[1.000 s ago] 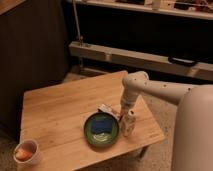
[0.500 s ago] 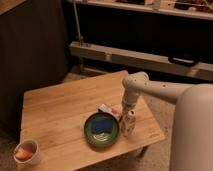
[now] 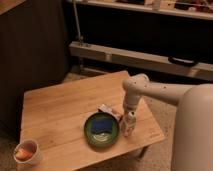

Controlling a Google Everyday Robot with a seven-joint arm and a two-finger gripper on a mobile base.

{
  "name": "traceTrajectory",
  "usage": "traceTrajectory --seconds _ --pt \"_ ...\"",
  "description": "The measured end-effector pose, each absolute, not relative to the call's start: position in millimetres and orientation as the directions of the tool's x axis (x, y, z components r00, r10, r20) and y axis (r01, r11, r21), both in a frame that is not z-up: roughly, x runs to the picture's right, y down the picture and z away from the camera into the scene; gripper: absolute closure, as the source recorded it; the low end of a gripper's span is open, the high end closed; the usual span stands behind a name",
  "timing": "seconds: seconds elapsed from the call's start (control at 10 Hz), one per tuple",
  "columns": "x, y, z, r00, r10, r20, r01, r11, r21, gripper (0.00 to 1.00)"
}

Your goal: Push the eraser across the table

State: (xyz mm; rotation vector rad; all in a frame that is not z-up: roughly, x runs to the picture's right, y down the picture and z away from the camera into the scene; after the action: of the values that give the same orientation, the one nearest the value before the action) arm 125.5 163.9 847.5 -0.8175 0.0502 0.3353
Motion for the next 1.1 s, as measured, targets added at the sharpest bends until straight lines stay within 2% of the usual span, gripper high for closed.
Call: traceTrajectory --seconds 0.6,1.1 --pt "114.0 168.3 854.8 0.957 0.24 -0.164 -0.281 0.621 -0.732 1.0" --pt "69.2 139.1 860.1 0.977 0.18 -0.113 -0.203 0.636 -0.744 1.0"
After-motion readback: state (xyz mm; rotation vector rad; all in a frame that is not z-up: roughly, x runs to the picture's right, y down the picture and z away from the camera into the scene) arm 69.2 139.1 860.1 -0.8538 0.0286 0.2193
